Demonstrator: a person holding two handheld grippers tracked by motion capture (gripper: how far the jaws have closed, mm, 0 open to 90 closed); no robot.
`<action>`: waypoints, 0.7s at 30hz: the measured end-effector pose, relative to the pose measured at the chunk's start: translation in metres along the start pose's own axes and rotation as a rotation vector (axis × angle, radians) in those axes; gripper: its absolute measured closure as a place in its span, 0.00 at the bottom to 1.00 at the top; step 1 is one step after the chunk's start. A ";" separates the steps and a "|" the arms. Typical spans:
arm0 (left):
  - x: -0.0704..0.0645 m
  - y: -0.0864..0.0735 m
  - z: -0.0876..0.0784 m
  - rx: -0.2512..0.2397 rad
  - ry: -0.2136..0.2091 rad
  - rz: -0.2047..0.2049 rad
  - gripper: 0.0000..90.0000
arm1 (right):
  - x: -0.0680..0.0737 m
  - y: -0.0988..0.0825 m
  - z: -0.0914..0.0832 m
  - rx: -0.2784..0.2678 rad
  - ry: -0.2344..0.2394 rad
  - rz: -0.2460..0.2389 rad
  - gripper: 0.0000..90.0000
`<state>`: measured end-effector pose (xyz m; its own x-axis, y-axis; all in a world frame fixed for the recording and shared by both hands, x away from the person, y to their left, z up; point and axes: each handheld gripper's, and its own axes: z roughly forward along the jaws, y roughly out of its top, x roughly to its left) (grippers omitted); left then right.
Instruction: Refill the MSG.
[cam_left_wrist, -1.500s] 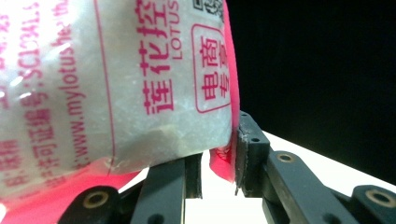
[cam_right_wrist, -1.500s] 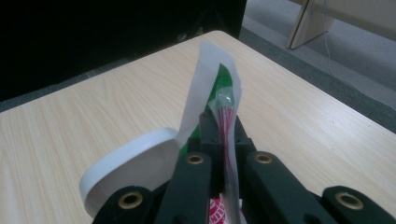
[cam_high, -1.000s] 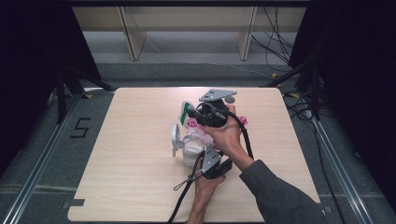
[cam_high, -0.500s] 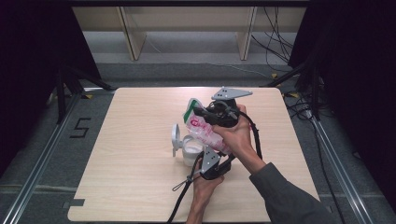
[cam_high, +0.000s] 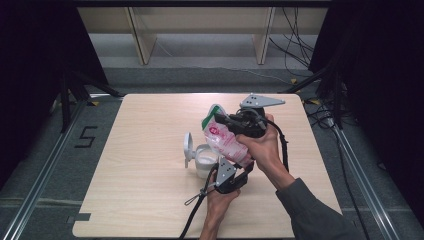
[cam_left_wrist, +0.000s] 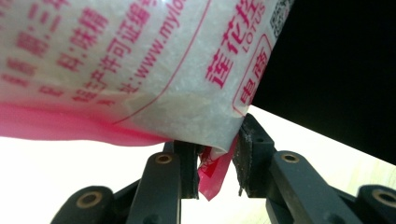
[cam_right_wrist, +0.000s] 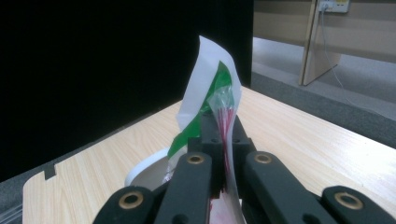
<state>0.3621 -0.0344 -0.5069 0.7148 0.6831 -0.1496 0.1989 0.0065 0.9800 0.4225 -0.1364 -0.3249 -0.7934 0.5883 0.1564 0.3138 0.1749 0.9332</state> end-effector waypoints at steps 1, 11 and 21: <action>0.000 0.000 0.000 0.001 -0.001 0.000 0.79 | 0.000 -0.001 -0.001 0.000 -0.006 0.011 1.00; 0.000 -0.002 0.000 0.012 0.001 -0.001 0.79 | -0.004 -0.005 -0.008 -0.031 0.015 0.026 1.00; 0.001 -0.003 0.000 0.024 0.003 -0.013 0.77 | -0.005 -0.012 -0.015 -0.063 0.042 0.025 1.00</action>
<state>0.3620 -0.0334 -0.5102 0.7098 0.6854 -0.1623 0.2245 -0.0018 0.9745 0.4152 -0.1528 -0.3318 -0.8073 0.5579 0.1925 0.3015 0.1094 0.9472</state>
